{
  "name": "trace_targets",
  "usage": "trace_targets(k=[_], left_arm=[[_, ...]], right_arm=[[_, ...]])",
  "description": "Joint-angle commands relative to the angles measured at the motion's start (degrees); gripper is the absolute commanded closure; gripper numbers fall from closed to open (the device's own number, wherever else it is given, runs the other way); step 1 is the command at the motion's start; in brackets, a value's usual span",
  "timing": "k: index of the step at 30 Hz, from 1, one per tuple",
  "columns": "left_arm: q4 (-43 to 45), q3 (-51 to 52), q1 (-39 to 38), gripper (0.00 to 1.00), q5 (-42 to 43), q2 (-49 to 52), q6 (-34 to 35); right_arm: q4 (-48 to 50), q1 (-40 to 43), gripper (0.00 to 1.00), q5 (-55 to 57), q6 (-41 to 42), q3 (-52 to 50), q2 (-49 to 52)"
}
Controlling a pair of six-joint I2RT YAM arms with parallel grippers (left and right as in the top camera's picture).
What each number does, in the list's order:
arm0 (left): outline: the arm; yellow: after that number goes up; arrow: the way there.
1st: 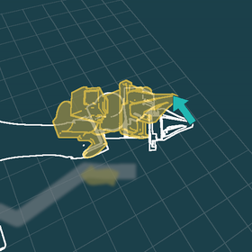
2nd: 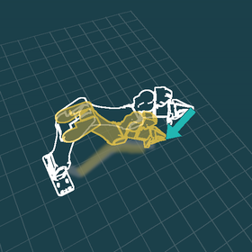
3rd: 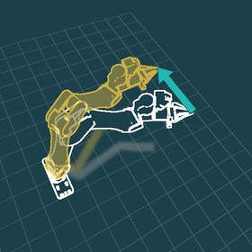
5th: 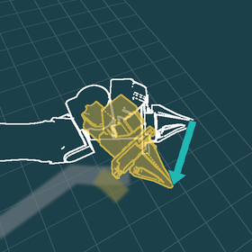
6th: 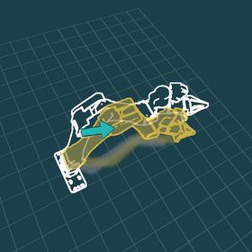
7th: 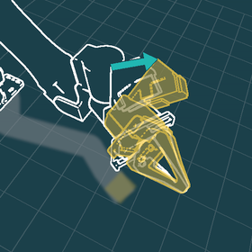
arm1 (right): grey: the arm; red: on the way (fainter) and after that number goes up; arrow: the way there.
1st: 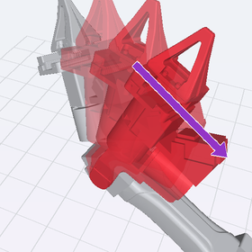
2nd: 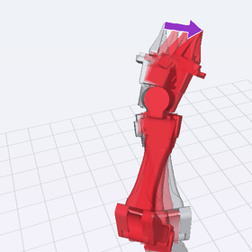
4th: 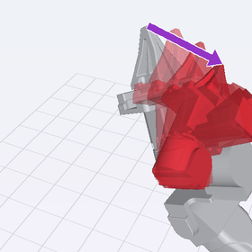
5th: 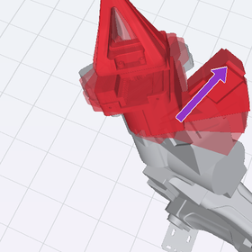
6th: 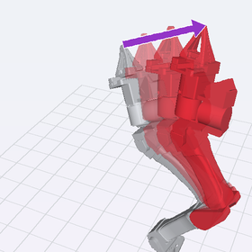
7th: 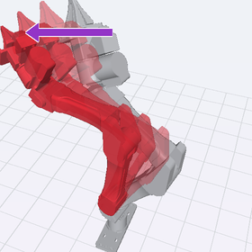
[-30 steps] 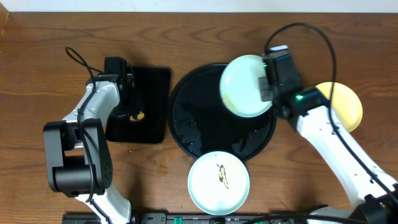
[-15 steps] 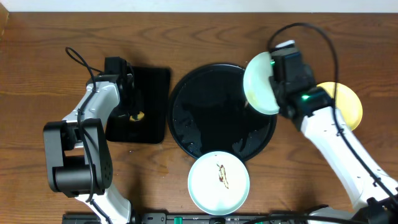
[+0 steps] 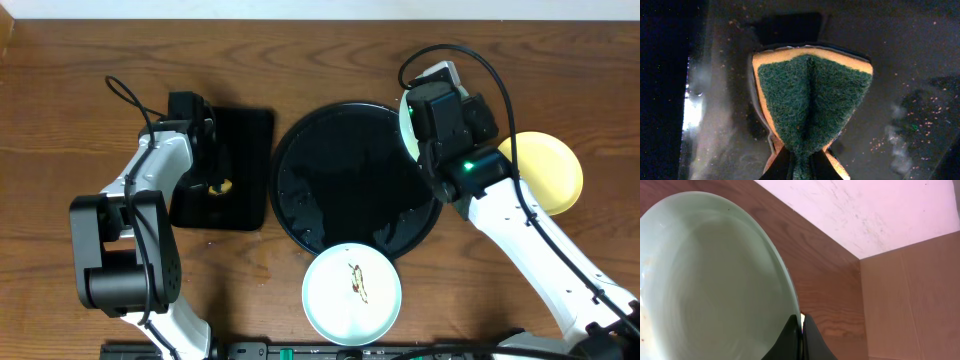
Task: Clean dirty plates on tray and stack at the side
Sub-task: 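Lift the light-blue plate and stack it on the yellow plate with right gripper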
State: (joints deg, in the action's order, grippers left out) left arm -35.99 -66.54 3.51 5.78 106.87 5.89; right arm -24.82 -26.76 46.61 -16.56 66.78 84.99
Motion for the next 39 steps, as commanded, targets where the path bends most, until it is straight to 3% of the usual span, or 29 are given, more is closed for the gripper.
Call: trace_targets(k=[1, 5, 17, 21, 30, 39], left_arm=[[-0.2, 0.8, -0.1, 0.92, -0.9, 0.3, -0.7], [-0.2, 0.8, -0.1, 0.92, -0.9, 0.3, -0.7], [-0.2, 0.8, -0.1, 0.92, -0.9, 0.3, -0.7], [-0.2, 0.8, -0.1, 0.92, -0.9, 0.3, -0.7], [-0.2, 0.8, -0.1, 0.92, -0.9, 0.3, -0.7], [-0.2, 0.8, -0.1, 0.92, -0.9, 0.3, -0.7]], right_arm=[[0.2, -0.5, 0.99, 2.1, 0.5, 0.0, -1.3], [-0.1, 0.3, 0.99, 2.0, 4.1, 0.0, -1.3], [-0.7, -0.1, 0.99, -2.5, 4.4, 0.0, -1.3], [-2.5, 2.5, 0.99, -5.1, 14.9, 0.0, -1.3], [-7.2, 20.7, 0.99, -23.4, 28.2, 0.0, -1.3], [-10.9, 39.7, 0.99, -27.6, 32.8, -0.2, -1.0]])
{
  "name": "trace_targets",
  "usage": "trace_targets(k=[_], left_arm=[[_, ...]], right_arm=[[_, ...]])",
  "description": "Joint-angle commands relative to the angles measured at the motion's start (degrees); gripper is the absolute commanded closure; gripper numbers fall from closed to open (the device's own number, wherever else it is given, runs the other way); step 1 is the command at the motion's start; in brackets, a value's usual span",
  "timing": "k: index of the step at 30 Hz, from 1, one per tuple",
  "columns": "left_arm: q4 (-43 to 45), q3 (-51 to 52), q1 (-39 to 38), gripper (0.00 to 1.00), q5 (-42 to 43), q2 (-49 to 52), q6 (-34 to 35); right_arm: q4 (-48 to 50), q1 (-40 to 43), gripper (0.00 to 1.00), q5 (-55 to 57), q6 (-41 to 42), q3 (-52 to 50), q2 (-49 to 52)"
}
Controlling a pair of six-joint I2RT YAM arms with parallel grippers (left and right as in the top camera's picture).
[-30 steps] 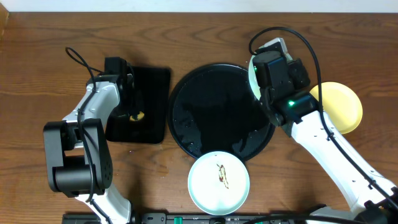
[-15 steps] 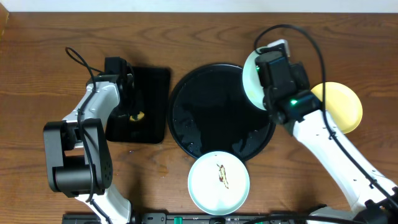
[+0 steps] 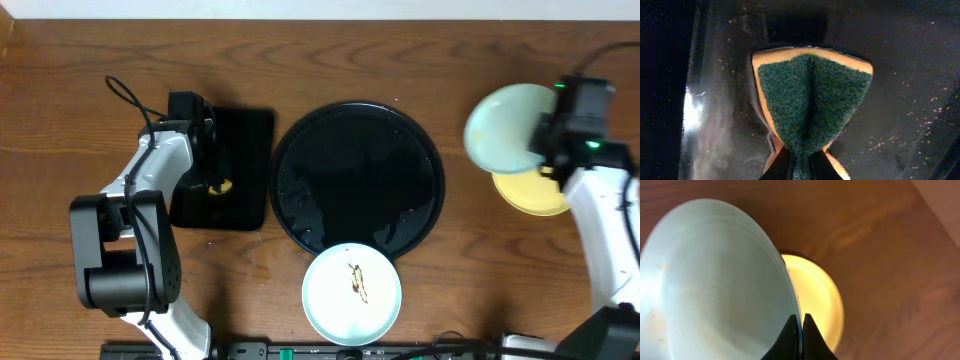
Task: Clean dirty plates on tray and stack at the side
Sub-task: 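Lift the light-blue plate and stack it on the yellow plate with right gripper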
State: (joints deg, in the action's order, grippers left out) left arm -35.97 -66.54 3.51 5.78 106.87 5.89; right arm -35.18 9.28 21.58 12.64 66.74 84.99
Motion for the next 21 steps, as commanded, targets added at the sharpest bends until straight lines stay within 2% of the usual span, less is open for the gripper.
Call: trace_targets(k=[1, 8, 21], left_arm=[[-0.2, 0.8, -0.1, 0.92, -0.9, 0.3, -0.7], [-0.2, 0.8, -0.1, 0.92, -0.9, 0.3, -0.7], [-0.2, 0.8, -0.1, 0.92, -0.9, 0.3, -0.7]], right_arm=[[-0.8, 5.3, 0.99, -2.6, 3.9, -0.1, -0.6], [-1.9, 11.2, 0.99, -5.4, 5.3, -0.1, 3.5], [-4.4, 13.4, 0.99, -5.6, 7.3, -0.2, 13.4]])
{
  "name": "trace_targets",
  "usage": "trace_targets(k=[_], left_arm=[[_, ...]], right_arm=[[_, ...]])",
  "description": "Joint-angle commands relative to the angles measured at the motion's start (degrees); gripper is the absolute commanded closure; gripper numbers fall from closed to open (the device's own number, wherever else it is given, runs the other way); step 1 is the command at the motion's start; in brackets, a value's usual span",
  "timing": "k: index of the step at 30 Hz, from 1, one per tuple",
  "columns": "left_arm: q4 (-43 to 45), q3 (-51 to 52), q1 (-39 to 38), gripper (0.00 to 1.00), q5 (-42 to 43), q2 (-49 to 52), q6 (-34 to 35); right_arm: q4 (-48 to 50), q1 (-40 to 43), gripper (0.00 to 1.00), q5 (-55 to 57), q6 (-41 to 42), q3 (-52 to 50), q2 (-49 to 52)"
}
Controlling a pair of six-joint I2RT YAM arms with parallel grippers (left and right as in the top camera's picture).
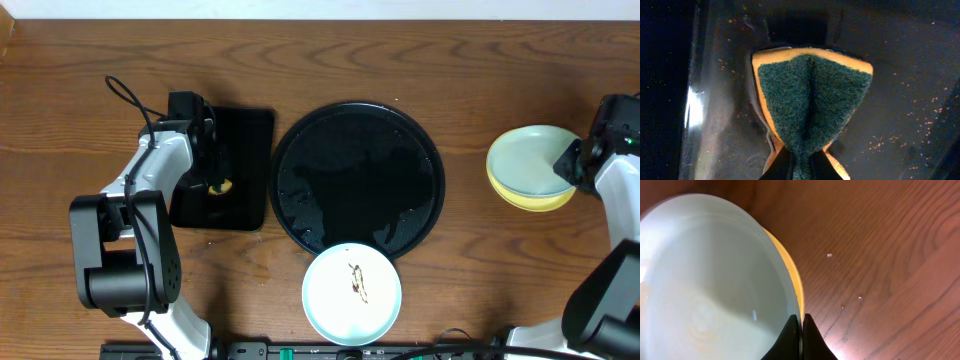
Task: Clean dirty plates on tray and stack at the side
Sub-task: 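Lift the light-blue plate and stack it on the yellow plate with right gripper, then release the stacked plate and move the right gripper toward the round tray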
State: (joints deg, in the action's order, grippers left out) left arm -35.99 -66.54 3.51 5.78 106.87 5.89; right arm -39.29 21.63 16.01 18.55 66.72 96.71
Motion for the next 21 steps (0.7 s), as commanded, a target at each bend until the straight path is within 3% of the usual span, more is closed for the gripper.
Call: trace_targets(k=[1, 3, 5, 7, 10, 16, 21], left_arm=[[-0.2, 0.8, -0.1, 0.92, -0.9, 0.3, -0.7], [-0.2, 0.8, -0.1, 0.92, -0.9, 0.3, -0.7], [-0.2, 0.8, -0.1, 0.92, -0.9, 0.3, -0.7], [-0.2, 0.8, -0.1, 0.92, -0.9, 0.3, -0.7], [-0.2, 0.8, -0.1, 0.92, -0.9, 0.3, -0.7], [-0.2, 0.8, -0.1, 0.92, -0.9, 0.3, -0.7], [-0.2, 0.8, -0.1, 0.92, -0.9, 0.3, -0.7]], right_arm=[[-0.4, 1.0, 0.99, 0.0, 1.4, -0.1, 2.2], [-0.6, 1.0, 0.96, 0.0, 1.4, -0.1, 2.6], [-0.6, 1.0, 0.86, -0.8, 1.4, -0.1, 2.5], [-0.3, 1.0, 0.82, -3.4, 1.4, -0.1, 2.0], [0.0, 1.0, 0.62, -11.3, 0.0, 0.0, 0.4], [2.8, -0.8, 0.51, -34.2, -8.9, 0.0, -3.6], [-5.6, -9.4, 0.49, -43.7, -18.8, 0.0, -6.2]])
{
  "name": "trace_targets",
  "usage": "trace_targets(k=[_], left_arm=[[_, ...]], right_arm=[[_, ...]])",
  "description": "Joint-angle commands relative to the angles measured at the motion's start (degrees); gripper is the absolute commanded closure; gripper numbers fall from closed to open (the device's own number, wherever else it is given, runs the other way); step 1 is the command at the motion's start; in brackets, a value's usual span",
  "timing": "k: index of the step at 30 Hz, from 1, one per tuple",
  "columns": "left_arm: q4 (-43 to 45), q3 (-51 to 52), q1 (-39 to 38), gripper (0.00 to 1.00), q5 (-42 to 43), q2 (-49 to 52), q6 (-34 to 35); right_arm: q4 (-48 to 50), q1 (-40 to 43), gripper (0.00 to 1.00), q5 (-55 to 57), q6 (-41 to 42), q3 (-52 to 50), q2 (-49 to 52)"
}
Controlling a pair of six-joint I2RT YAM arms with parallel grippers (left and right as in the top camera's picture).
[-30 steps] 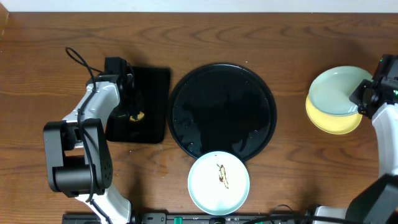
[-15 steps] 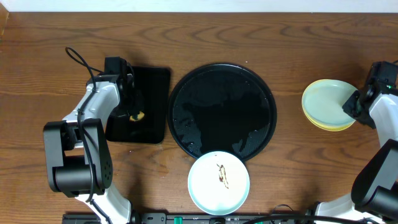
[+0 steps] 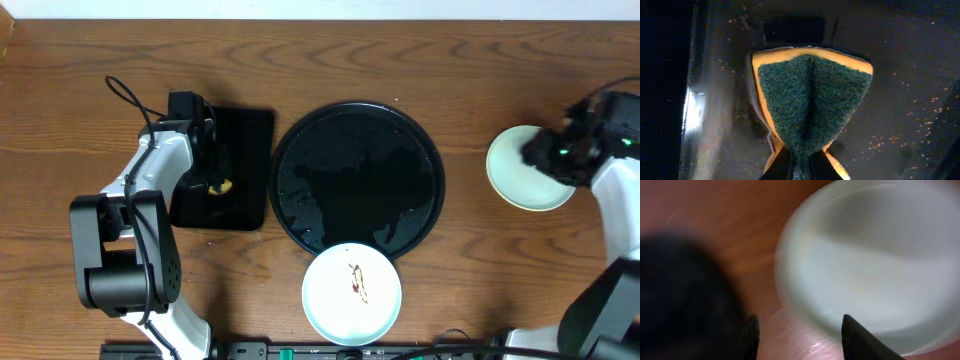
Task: Clean dirty plates on tray and stack at the side
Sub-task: 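Release the stacked plate and move the right gripper toward the round tray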
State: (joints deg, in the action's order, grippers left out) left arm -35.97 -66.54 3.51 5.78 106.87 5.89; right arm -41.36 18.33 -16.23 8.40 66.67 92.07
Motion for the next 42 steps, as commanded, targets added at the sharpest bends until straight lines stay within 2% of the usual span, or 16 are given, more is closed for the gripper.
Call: trace_targets(k=[1, 8, 9, 13, 16, 20, 27, 30, 31, 37, 42], left_arm=[[-0.2, 0.8, -0.1, 0.92, -0.9, 0.3, -0.7], [-0.2, 0.8, -0.1, 0.92, -0.9, 0.3, -0.7], [-0.2, 0.8, -0.1, 0.92, -0.9, 0.3, -0.7], [-0.2, 0.8, -0.1, 0.92, -0.9, 0.3, -0.7], [-0.2, 0.8, -0.1, 0.92, -0.9, 0.3, -0.7], [-0.2, 0.8, -0.1, 0.92, -0.9, 0.3, -0.7], [-0.2, 0.8, -0.1, 0.92, -0.9, 0.3, -0.7], [-0.2, 0.8, -0.1, 0.92, -0.9, 0.3, -0.7], [-0.2, 0.8, -0.1, 0.92, -0.9, 0.3, -0.7], [-0.4, 0.8, -0.1, 0.92, -0.9, 0.3, -0.7], [-0.6, 0.8, -0.1, 0.92, -0.9, 0.3, -0.7]], right_arm=[[-5.2, -8.2, 0.48, -12.2, -10.0, 0.0, -1.6], [-15.1, -24.5, 0.47, -12.1, -15.0, -0.1, -0.2], [-16.0, -28.8, 0.45, -11.5, -15.4, -0.5, -0.1], [-14.9, -36.9, 0.45, -8.5, -15.4, -2.4, -0.1], [-12.7, -41.9, 0.50, -3.5, -15.3, -4.9, -0.1], [-7.5, -47.6, 0.51, -3.2, -15.3, -10.2, -0.1], [-1.7, -52.2, 0.62, -1.0, -13.1, -16.1, -0.1], [-1.2, -52.5, 0.72, 1.7, -12.1, -16.9, -0.1], [-0.7, -52.5, 0.81, 3.5, -11.3, -16.9, -0.1], [2.9, -52.5, 0.97, 5.7, -9.4, -16.9, -0.1], [6.9, -51.7, 0.99, 6.0, -7.4, -16.2, -0.1]])
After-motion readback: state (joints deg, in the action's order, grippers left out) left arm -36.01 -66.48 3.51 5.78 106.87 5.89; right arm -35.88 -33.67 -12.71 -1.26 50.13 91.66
